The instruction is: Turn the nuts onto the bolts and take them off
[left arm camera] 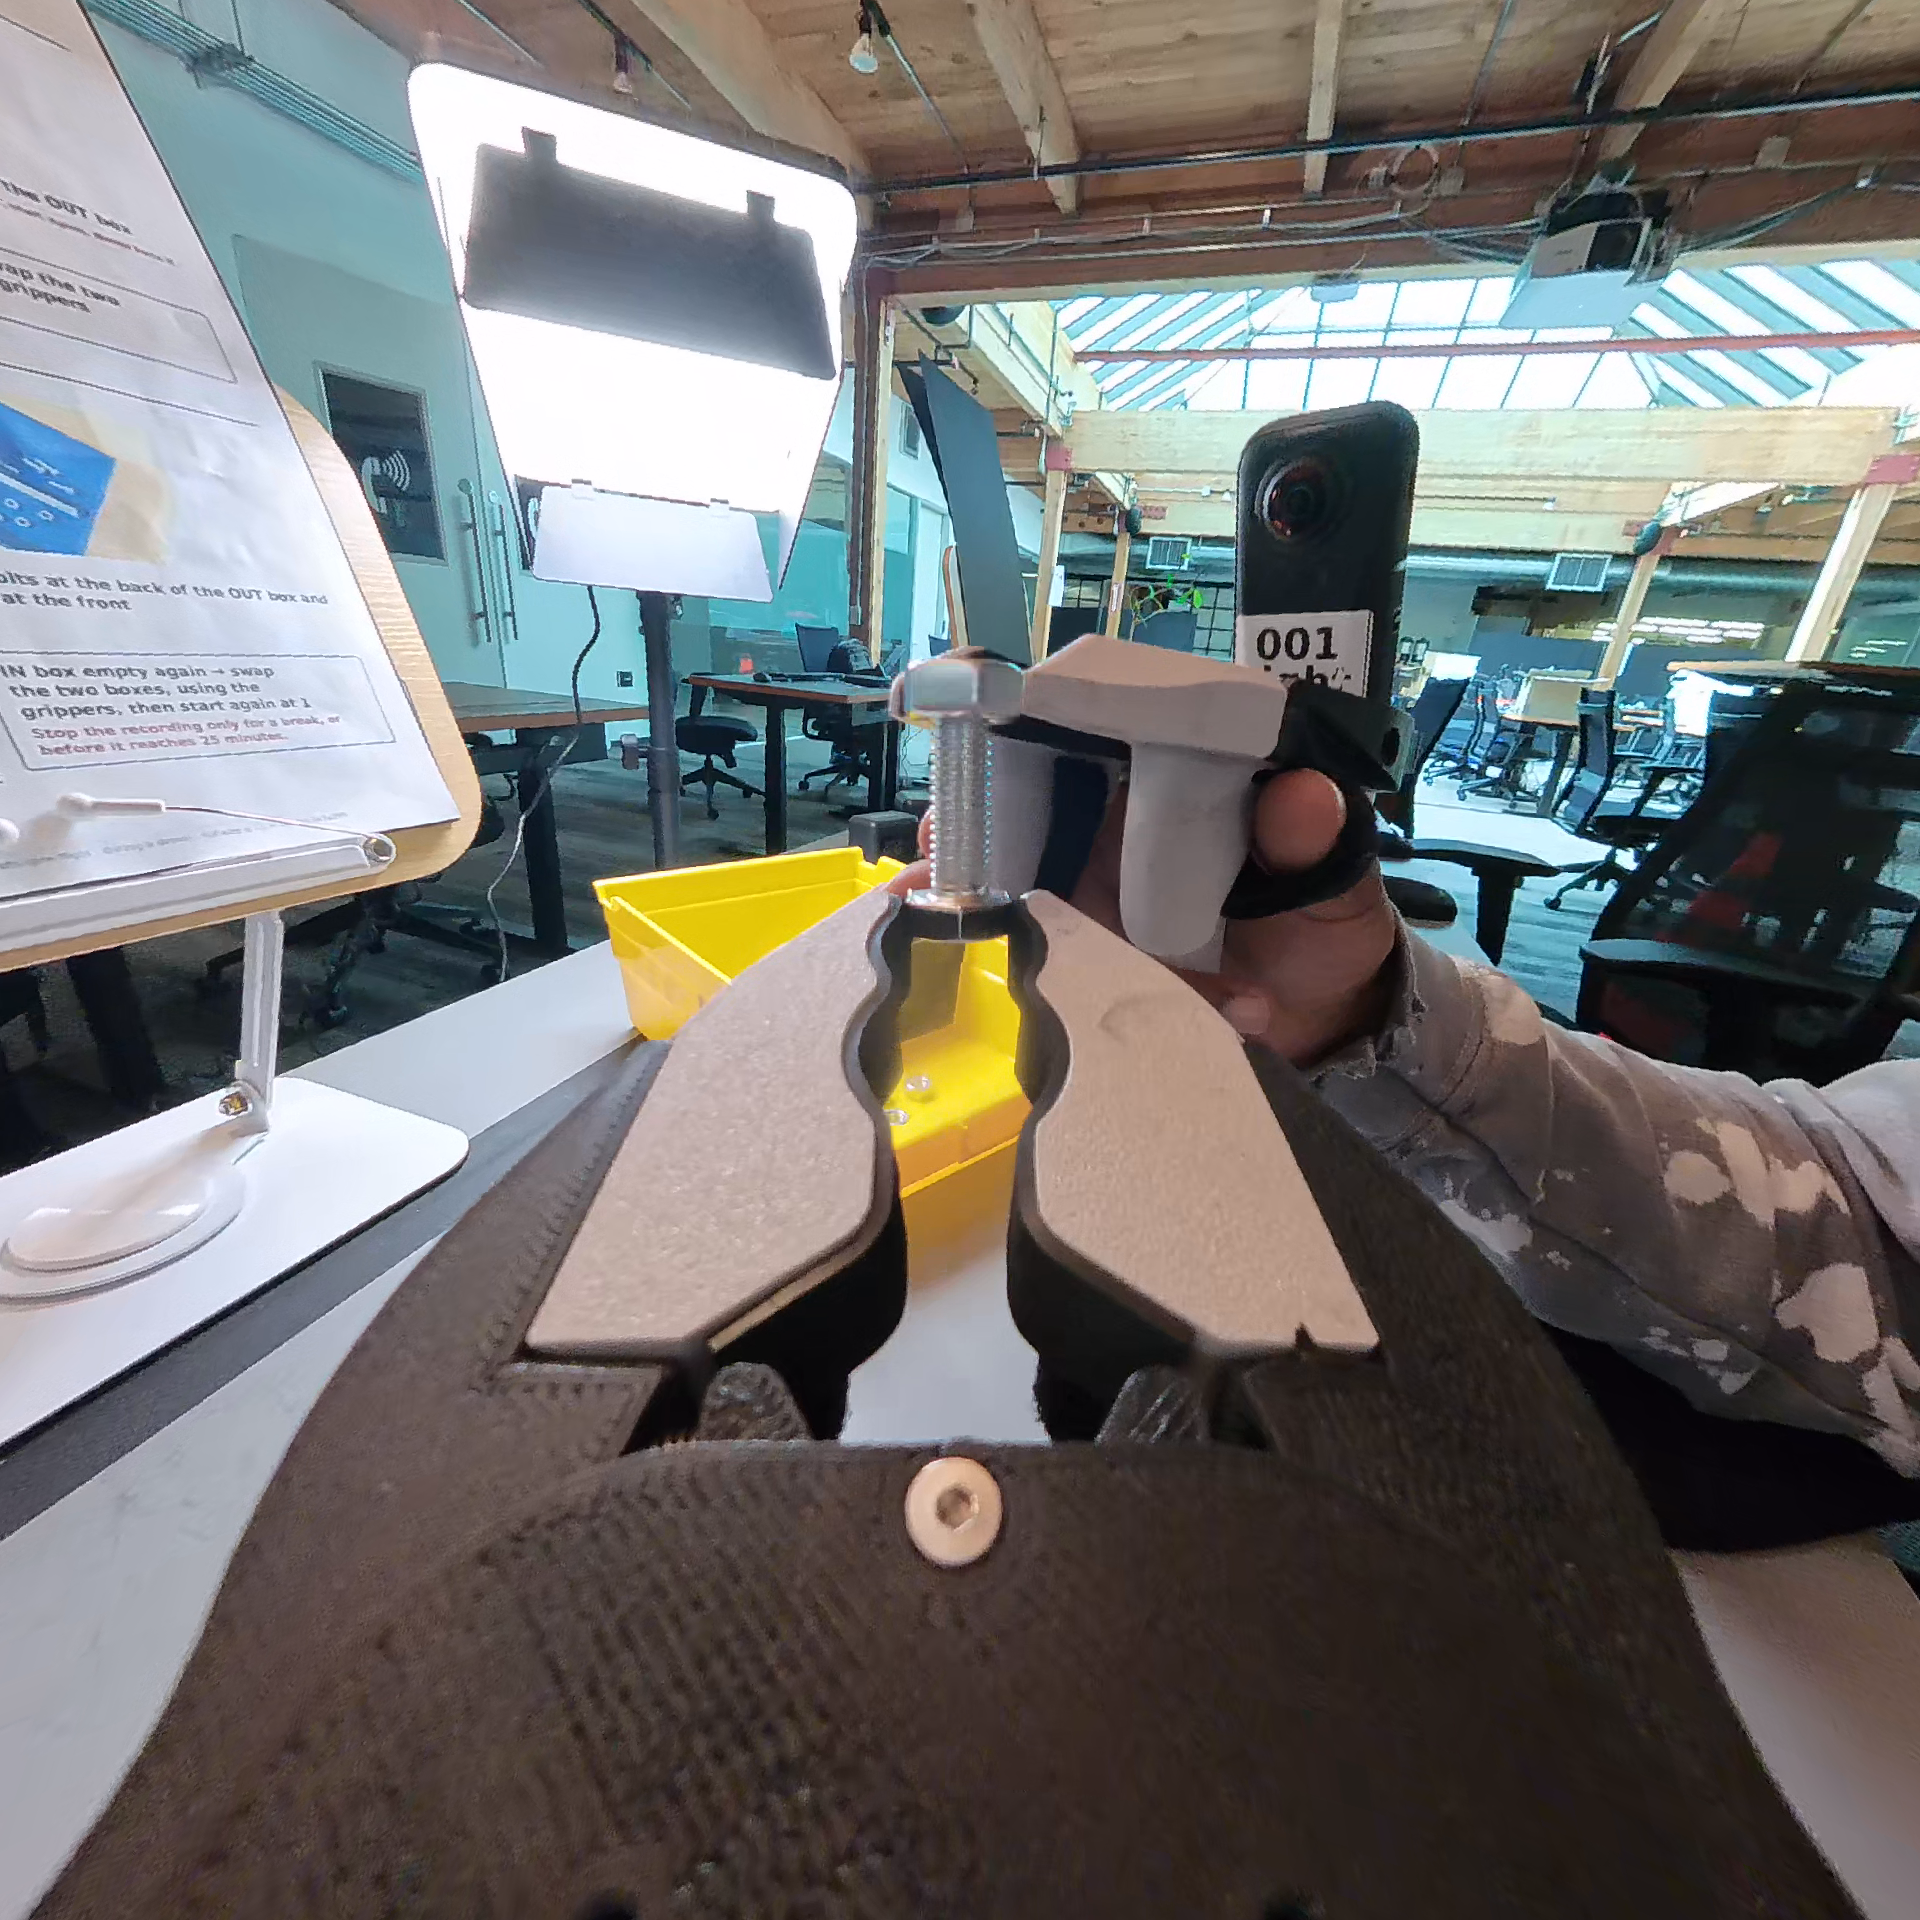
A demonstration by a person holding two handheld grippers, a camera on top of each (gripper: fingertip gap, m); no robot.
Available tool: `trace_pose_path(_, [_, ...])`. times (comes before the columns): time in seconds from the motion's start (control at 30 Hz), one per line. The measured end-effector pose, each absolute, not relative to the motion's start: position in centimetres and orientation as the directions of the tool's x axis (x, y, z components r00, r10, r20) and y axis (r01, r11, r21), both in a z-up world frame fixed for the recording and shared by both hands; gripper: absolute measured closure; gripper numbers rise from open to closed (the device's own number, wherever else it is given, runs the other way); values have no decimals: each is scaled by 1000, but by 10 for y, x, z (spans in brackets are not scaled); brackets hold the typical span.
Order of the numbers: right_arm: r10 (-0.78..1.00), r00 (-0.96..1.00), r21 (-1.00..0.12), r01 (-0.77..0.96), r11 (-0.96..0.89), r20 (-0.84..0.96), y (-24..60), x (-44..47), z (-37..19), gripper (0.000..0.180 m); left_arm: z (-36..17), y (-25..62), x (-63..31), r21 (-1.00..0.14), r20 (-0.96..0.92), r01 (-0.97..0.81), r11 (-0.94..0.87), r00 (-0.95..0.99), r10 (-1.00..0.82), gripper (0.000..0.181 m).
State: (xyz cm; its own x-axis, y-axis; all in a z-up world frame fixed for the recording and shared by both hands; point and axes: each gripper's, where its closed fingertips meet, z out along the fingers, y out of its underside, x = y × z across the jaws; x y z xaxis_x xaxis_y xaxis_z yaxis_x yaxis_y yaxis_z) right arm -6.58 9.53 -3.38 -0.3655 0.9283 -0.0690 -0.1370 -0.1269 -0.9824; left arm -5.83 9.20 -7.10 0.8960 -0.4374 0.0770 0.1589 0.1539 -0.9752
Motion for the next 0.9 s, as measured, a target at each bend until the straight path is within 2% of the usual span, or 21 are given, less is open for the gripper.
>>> trace_pose_path(0.3, [908,-413,-983,-125,-133,-70,82,-66,-35,152,-74,93,-55,-978,65,145,150,895,-442,162])
trace_pose_path(0.53, [917,-385,-975,-145,-168,-101,96,-64,-31,161,-63,87,-58,-965,58,165,204,891,-450,162])
trace_pose_path(0.9, [903,-424,-981,-133,-143,-74,77,-66,-33,155,-71,91,-51,-975,42,137,176,888,-458,162])
